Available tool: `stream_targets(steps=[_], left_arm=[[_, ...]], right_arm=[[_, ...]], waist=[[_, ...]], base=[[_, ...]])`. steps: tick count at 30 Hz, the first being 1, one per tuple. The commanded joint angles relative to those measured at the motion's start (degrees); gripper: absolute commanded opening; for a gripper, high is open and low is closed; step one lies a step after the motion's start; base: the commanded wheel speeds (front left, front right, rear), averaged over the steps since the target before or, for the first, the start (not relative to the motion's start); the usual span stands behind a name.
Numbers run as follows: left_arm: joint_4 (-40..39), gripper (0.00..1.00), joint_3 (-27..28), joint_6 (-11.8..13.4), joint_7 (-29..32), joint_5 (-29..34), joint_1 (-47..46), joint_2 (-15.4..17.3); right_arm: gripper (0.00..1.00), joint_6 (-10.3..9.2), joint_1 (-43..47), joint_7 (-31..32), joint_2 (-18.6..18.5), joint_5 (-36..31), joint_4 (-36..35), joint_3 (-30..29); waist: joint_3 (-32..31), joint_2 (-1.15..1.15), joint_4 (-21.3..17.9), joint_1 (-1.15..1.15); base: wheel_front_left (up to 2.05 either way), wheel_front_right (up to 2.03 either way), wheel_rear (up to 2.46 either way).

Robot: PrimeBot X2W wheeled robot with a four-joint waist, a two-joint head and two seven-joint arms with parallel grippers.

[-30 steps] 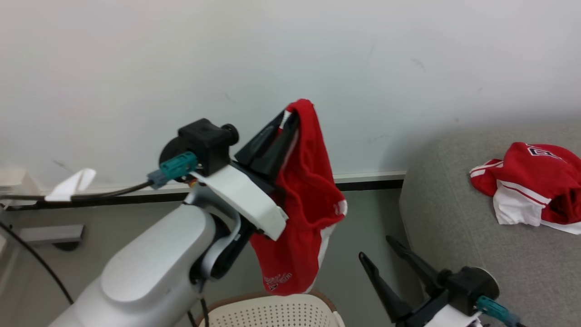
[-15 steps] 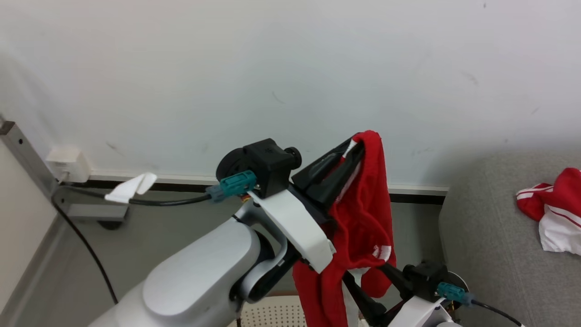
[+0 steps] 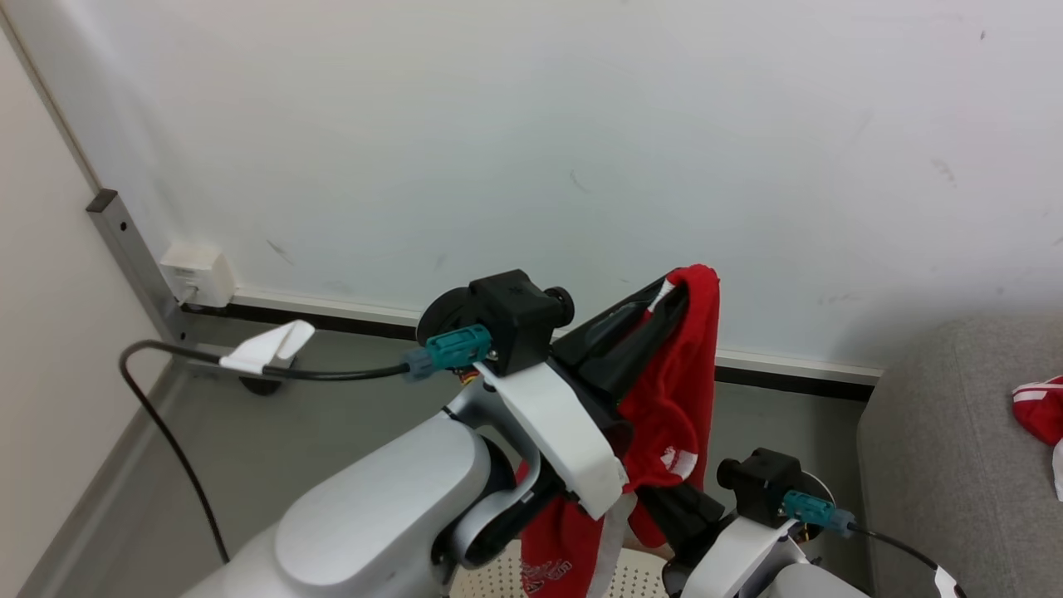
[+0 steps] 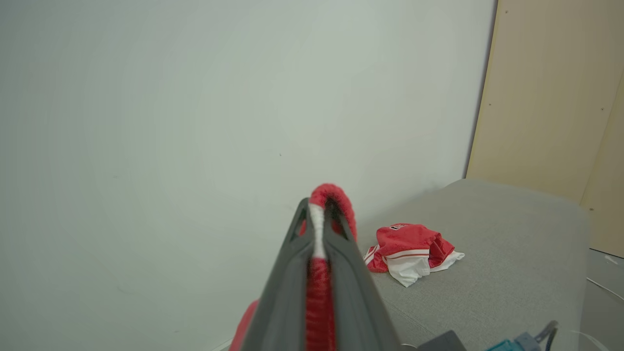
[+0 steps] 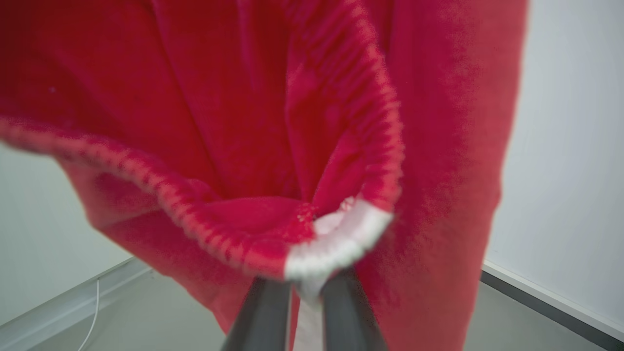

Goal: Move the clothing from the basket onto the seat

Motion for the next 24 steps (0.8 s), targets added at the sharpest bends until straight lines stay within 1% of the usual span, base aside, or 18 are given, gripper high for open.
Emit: stream_targets(steps=[1, 8, 11, 17, 24], left_arm=[[0.2, 0.0, 0.3, 0.0, -0.1, -0.3, 0.6, 0.2], [1.6, 0.0, 1.1, 0.8, -0.5, -0.8, 1.1, 1.3], [2.3, 0.0, 1.4, 1.1, -0.6, -1.2, 1.6, 1.8], [3.5, 0.0, 1.5, 1.5, -1.2, -1.9, 3.6, 3.3], [3.7, 0.0, 0.6, 1.6, -2.0, -2.0, 6.2, 4.0]], right_arm=[[0.0, -0.13, -0.5, 0.1, -0.5, 0.1, -0.6, -0.4], [0.0, -0.13, 1.3, 0.1, -1.3, -1.2, -2.6, -2.2], [0.0, -0.13, 2.2, 0.1, -1.8, -2.0, -4.0, -4.0], [0.0, -0.13, 4.4, 0.1, -2.5, -4.4, -9.0, -10.2], [0.0, -0.13, 6.5, 0.1, -3.4, -7.2, -14.5, -17.9]], waist=[[0.1, 0.0, 0.1, 0.0], [0.4, 0.0, -0.5, 0.0], [0.4, 0.0, -1.1, 0.0], [0.6, 0.0, -2.7, 0.0], [0.7, 0.0, -4.8, 0.0]], base=[[0.0, 0.0, 0.0], [0.0, 0.0, 0.0], [0.0, 0.0, 0.0], [0.0, 0.0, 0.0], [0.0, 0.0, 0.0]])
